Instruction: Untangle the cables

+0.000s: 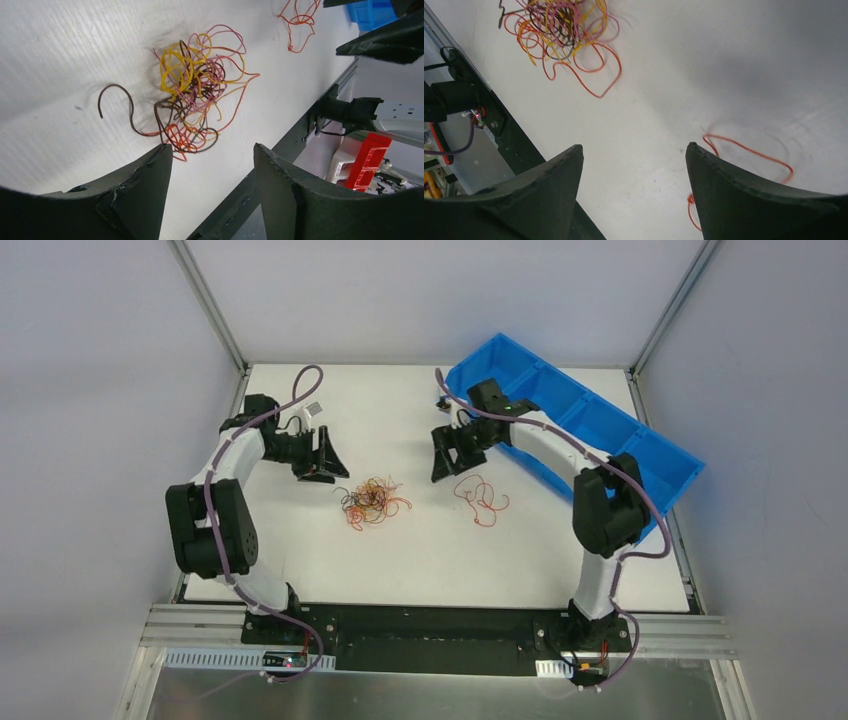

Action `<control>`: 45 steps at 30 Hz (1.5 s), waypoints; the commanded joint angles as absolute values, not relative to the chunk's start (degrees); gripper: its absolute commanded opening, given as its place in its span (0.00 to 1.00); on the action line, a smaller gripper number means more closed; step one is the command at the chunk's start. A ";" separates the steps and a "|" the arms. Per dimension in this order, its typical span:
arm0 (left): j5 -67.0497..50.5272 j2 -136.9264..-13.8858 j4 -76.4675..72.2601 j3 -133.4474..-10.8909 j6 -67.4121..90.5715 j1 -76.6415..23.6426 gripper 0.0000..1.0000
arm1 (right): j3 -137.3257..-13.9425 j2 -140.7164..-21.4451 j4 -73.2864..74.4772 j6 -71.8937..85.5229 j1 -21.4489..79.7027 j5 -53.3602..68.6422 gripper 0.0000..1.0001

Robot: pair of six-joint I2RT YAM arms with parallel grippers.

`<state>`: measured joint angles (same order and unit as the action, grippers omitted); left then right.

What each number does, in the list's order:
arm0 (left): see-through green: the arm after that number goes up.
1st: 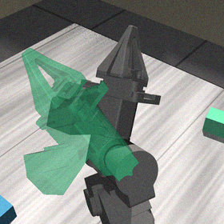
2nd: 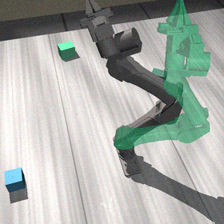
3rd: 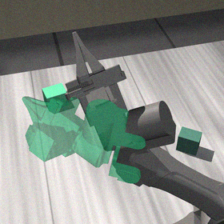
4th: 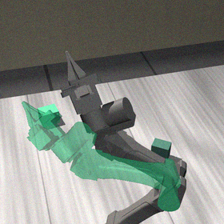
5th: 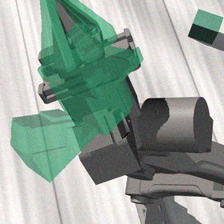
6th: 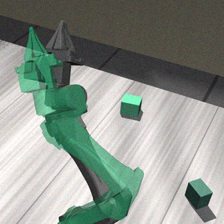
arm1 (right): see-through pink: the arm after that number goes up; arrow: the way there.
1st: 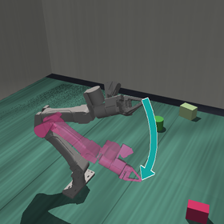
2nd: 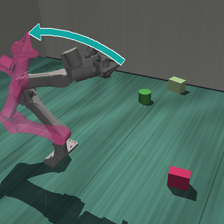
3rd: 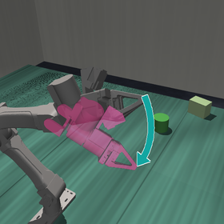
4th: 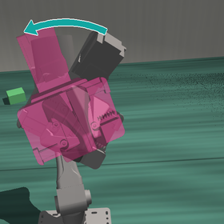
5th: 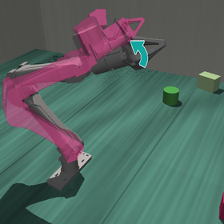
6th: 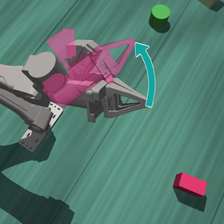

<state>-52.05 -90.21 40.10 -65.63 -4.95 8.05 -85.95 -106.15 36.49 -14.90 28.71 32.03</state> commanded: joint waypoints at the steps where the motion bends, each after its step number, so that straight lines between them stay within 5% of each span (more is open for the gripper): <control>1: -51.32 -96.78 34.48 -69.13 -3.07 4.97 0.61 | -91.98 -112.72 27.89 -6.54 32.95 34.65 0.78; 9: -51.32 -104.08 33.45 -65.93 -4.17 -2.52 0.65 | -97.29 -122.42 21.85 -1.00 39.71 35.25 0.79; 11: -50.42 -105.38 31.54 -64.94 -2.79 -2.60 0.61 | -97.62 -124.67 20.19 -0.22 40.74 33.76 0.79; 13: -49.97 -106.74 29.99 -65.14 -1.36 -2.62 0.47 | -98.46 -127.36 19.52 -0.17 41.24 33.23 0.74; 15: -50.02 -107.47 29.80 -66.38 -0.33 -2.55 0.28 | -98.50 -128.20 19.90 -0.61 41.48 32.52 0.60; 18: -50.05 -105.16 29.79 -66.38 -0.18 -1.64 0.03 | -97.70 -127.09 22.18 -2.57 40.74 30.34 0.26; 20: -50.21 -101.22 29.90 -65.26 1.08 0.96 0.00 | -95.01 -124.61 22.76 -3.06 38.88 29.67 0.01; 26: -48.05 -89.33 35.86 -66.84 -2.47 16.37 0.00 | -89.28 -116.40 29.40 -7.77 31.15 28.39 0.00; 33: -45.92 -85.91 38.24 -84.71 -1.15 29.44 0.00 | -86.62 -113.20 35.77 -12.27 26.65 28.37 0.00; 45: -47.33 -90.27 35.54 -110.70 11.96 31.99 0.00 | -83.82 -110.63 38.76 -16.15 26.00 28.80 0.00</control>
